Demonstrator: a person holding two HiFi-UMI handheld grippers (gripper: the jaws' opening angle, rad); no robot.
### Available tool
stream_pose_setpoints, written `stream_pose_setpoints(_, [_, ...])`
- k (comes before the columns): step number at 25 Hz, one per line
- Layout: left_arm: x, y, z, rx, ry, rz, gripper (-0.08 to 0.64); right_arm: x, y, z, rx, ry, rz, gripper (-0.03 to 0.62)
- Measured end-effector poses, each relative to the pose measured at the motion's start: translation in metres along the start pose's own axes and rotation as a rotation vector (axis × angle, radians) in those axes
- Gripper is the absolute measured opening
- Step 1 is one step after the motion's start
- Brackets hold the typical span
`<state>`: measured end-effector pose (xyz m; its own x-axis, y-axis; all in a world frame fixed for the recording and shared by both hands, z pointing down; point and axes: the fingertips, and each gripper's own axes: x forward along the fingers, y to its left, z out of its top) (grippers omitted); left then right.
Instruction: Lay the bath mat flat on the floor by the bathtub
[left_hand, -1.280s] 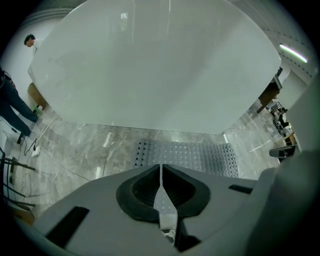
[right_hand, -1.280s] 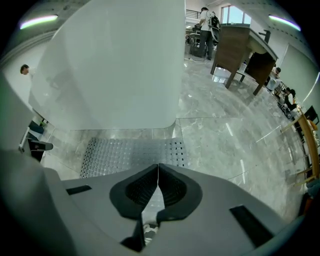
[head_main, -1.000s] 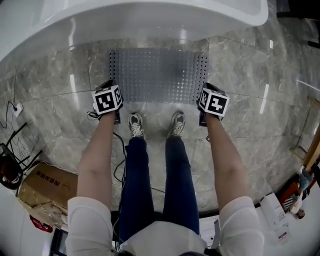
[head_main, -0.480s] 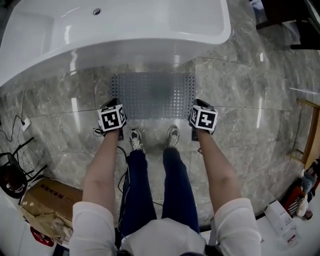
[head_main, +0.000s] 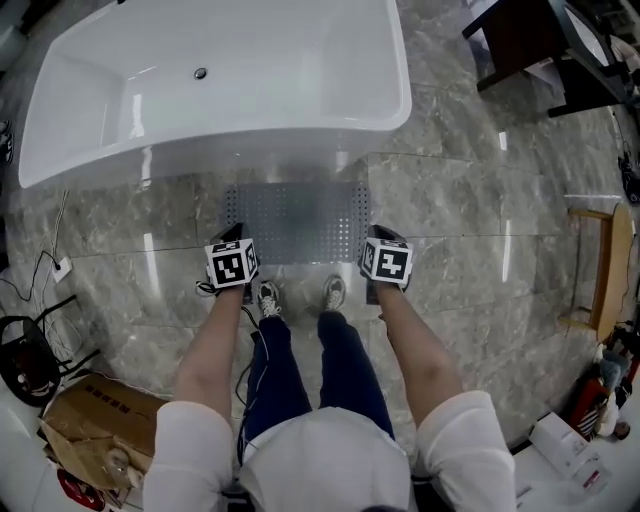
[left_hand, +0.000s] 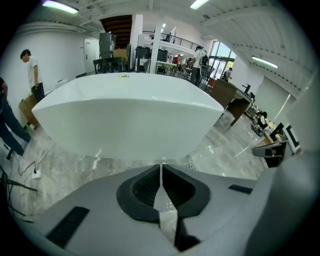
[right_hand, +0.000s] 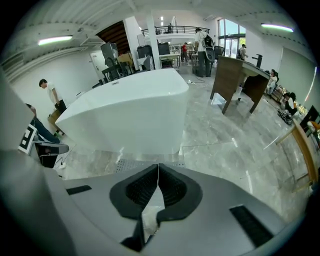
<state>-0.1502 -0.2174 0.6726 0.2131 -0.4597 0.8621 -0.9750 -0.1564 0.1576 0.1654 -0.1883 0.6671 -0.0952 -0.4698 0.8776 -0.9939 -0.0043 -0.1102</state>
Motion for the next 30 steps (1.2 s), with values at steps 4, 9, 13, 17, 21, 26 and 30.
stream_pose_setpoints(4, [-0.037,-0.015,0.021,0.007,-0.044,-0.025,0.044,-0.038,0.009,0.018,-0.013,-0.037,0.007,0.032])
stream_pose_setpoints(9, [-0.081,-0.028,0.047,0.034,-0.113,-0.052,0.044,-0.085,0.029,0.046,-0.064,-0.104,0.026,0.032])
stream_pose_setpoints(13, [-0.116,-0.036,0.066,0.035,-0.175,-0.072,0.044,-0.122,0.045,0.069,-0.084,-0.169,0.047,0.032])
stream_pose_setpoints(17, [-0.155,-0.047,0.088,0.066,-0.264,-0.104,0.044,-0.156,0.056,0.088,-0.092,-0.236,0.066,0.032])
stream_pose_setpoints(21, [-0.188,-0.06,0.099,0.107,-0.347,-0.131,0.044,-0.187,0.063,0.093,-0.102,-0.301,0.082,0.032])
stream_pose_setpoints(26, [-0.227,-0.076,0.11,0.102,-0.427,-0.169,0.044,-0.222,0.064,0.093,-0.118,-0.364,0.103,0.032])
stream_pose_setpoints(30, [-0.256,-0.085,0.121,0.122,-0.485,-0.187,0.044,-0.247,0.064,0.099,-0.138,-0.418,0.124,0.032])
